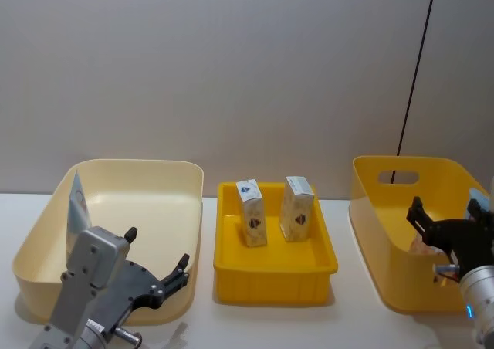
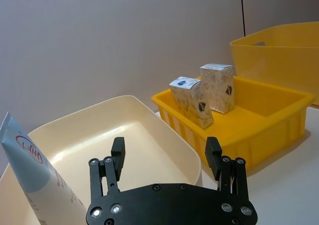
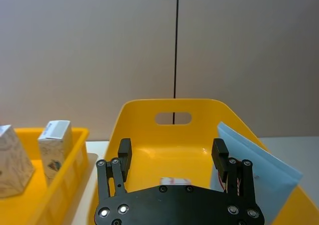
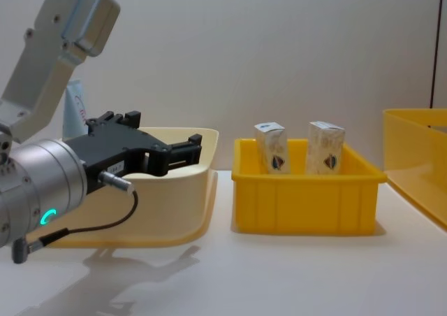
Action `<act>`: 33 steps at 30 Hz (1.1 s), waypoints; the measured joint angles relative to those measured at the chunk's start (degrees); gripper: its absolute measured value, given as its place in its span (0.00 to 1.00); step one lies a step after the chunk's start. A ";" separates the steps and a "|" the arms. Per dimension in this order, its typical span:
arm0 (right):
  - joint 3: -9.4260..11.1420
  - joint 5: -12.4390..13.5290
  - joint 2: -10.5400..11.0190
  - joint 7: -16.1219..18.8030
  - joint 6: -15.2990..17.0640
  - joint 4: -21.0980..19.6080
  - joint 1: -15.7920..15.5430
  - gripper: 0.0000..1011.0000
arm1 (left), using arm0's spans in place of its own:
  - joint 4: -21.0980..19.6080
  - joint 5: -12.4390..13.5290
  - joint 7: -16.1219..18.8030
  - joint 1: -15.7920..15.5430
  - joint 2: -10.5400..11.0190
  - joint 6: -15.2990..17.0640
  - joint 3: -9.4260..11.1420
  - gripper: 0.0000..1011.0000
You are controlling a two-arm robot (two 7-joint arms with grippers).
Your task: Bimanual collaborative sorting of washing and personal care products
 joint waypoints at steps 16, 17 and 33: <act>0.05 2.55 0.61 5.01 -4.70 -2.31 -1.39 0.99 | -0.01 0.00 0.00 0.00 0.01 0.00 0.00 0.99; -0.05 2.60 0.70 5.03 -4.73 -2.40 -1.50 0.99 | -0.01 0.00 0.00 0.00 0.00 0.00 0.00 0.99; -7.19 7.07 6.33 7.29 -7.17 -7.57 -9.00 0.99 | -0.01 0.00 0.00 0.00 0.00 0.00 0.00 0.99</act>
